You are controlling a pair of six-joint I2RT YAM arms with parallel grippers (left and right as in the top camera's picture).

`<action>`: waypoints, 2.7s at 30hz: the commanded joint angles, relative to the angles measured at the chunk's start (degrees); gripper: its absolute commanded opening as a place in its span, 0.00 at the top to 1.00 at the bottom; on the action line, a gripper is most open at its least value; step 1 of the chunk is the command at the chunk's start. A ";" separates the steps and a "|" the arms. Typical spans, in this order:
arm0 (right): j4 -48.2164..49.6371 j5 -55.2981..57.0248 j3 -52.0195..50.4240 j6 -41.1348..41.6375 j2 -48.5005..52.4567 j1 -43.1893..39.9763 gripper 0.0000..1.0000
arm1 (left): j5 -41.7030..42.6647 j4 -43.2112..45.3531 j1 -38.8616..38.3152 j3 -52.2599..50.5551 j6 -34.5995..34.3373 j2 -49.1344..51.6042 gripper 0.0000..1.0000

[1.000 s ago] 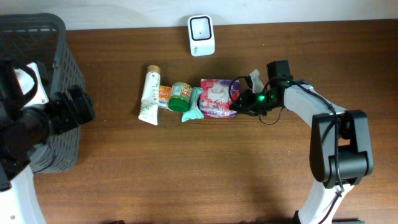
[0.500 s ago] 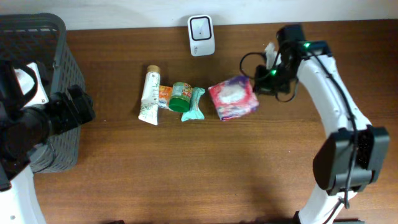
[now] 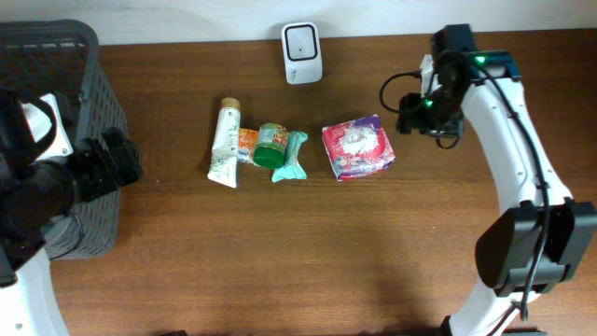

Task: Scan the item barcode

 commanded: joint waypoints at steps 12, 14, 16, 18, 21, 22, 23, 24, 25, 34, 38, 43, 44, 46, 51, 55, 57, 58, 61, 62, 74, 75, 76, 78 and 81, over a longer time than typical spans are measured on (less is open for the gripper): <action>11.26 -36.20 -5.90 -18.27 19.93 -3.45 0.32 | 0.00 -0.07 0.28 -0.13 -0.55 -0.09 0.01; 9.31 -37.55 -5.90 -20.63 20.15 -2.97 0.34 | 0.00 -0.07 0.28 -0.13 -0.55 -0.09 0.01; 8.59 -37.20 -5.92 -20.65 20.15 -2.43 0.37 | 0.00 -0.07 0.28 -0.13 -0.55 -0.09 0.01; 8.39 -35.10 -5.92 -20.63 20.28 -1.55 0.44 | 0.00 -0.07 0.28 -0.13 -0.55 -0.09 0.01; 8.39 -33.90 -5.95 -20.57 20.70 0.44 0.47 | 0.00 -0.07 0.28 -0.13 -0.55 -0.09 0.01; 8.46 -33.92 -6.03 -20.59 20.74 1.05 0.47 | 0.00 -0.07 0.28 -0.13 -0.55 -0.09 0.01; 8.90 -33.59 -6.34 -20.61 20.79 1.88 0.46 | 0.00 -0.07 0.28 -0.13 -0.55 -0.09 0.01; 9.57 -33.20 -6.82 -20.59 20.81 2.51 0.37 | 0.00 -0.07 0.28 -0.13 -0.55 -0.09 0.01; 10.29 -32.59 -7.43 -20.57 20.81 2.89 0.32 | 0.00 -0.07 0.28 -0.13 -0.55 -0.09 0.01; 17.31 -30.95 -11.02 -8.70 20.15 3.82 0.96 | 0.00 -0.07 0.28 -0.13 -0.55 -0.09 0.01; 14.80 -21.16 -5.11 -3.32 16.02 3.89 0.96 | 0.00 -0.07 0.28 -0.13 -0.55 -0.09 0.01; 6.95 -3.93 0.28 -1.81 10.01 5.31 0.96 | 0.00 -0.07 0.28 -0.13 -0.55 -0.09 0.01; 6.40 -1.46 0.33 -1.79 9.01 5.84 0.96 | 0.00 -0.07 0.28 -0.13 -0.55 -0.09 0.01; 4.66 5.99 0.33 -0.26 6.75 7.17 0.96 | 0.00 -0.07 0.28 -0.13 -0.55 -0.09 0.01; -0.04 19.74 0.33 5.68 5.60 8.02 0.96 | 0.00 -0.07 0.28 -0.13 -0.55 -0.09 0.01; -2.93 29.73 0.33 10.25 5.62 8.33 0.96 | 0.00 -0.07 0.28 -0.13 -0.55 -0.09 0.01; -3.61 37.31 -0.09 13.14 5.73 8.72 0.96 | 0.00 -0.07 0.28 -0.13 -0.55 -0.09 0.01; -3.56 38.49 -0.63 13.14 5.73 8.83 0.96 | 0.00 -0.07 0.28 -0.13 -0.55 -0.09 0.01; -3.58 38.27 -3.10 14.67 5.97 8.87 0.96 | 0.00 -0.07 0.28 -0.13 -0.55 -0.09 0.01; -3.34 38.27 -3.72 14.67 6.01 8.98 0.96 | 0.00 -0.07 0.28 -0.13 -0.55 -0.09 0.01; 1.05 37.77 -6.91 14.38 6.05 16.44 0.66 | 0.00 -0.07 0.28 -0.13 -0.55 -0.09 0.01; 1.79 37.00 -6.91 14.36 6.05 18.10 0.55 | 0.00 -0.07 0.28 -0.13 -0.55 -0.09 0.01; 2.62 35.28 -6.91 14.36 6.05 19.82 0.50 | 0.00 -0.07 0.28 -0.13 -0.55 -0.09 0.01; 4.35 31.56 -6.91 14.38 6.05 22.51 0.37 | 0.00 -0.07 0.28 -0.13 -0.55 -0.09 0.01; 7.50 23.12 -6.86 14.32 6.05 26.49 0.35 | 0.00 -0.07 0.28 -0.13 -0.55 -0.09 0.01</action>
